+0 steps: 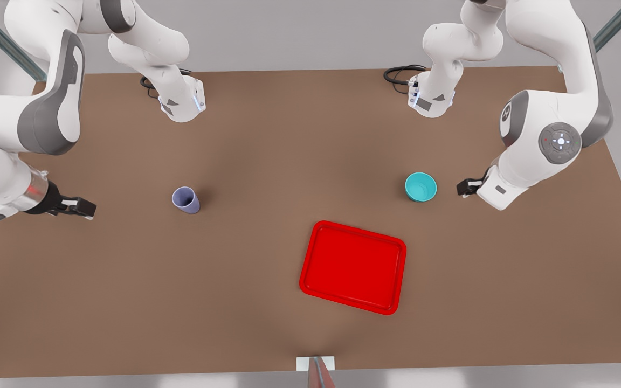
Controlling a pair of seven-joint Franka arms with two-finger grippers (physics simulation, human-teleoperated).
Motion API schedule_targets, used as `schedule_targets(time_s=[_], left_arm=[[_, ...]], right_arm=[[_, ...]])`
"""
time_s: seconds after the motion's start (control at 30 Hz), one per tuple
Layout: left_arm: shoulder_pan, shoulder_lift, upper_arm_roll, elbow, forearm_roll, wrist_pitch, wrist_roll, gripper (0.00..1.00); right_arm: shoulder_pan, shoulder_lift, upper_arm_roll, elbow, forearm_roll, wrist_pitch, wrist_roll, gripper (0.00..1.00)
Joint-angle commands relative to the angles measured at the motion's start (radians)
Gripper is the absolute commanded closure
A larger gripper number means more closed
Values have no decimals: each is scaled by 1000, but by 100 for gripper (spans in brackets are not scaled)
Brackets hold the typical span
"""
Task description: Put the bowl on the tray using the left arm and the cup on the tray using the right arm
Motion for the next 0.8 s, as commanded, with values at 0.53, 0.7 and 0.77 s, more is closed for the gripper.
schedule_targets(time_s=[0.53,0.7,0.77], left_arm=[[27,58,37,-699,-214,553,477,0],[27,103,37,-697,-214,598,496,0],[27,129,35,-697,-214,633,496,0]], right_arm=[[-3,-20,2,-8,3,32,-6,0],[-4,-20,2,-7,3,34,-6,0],[-4,-20,2,-8,5,34,-6,0]])
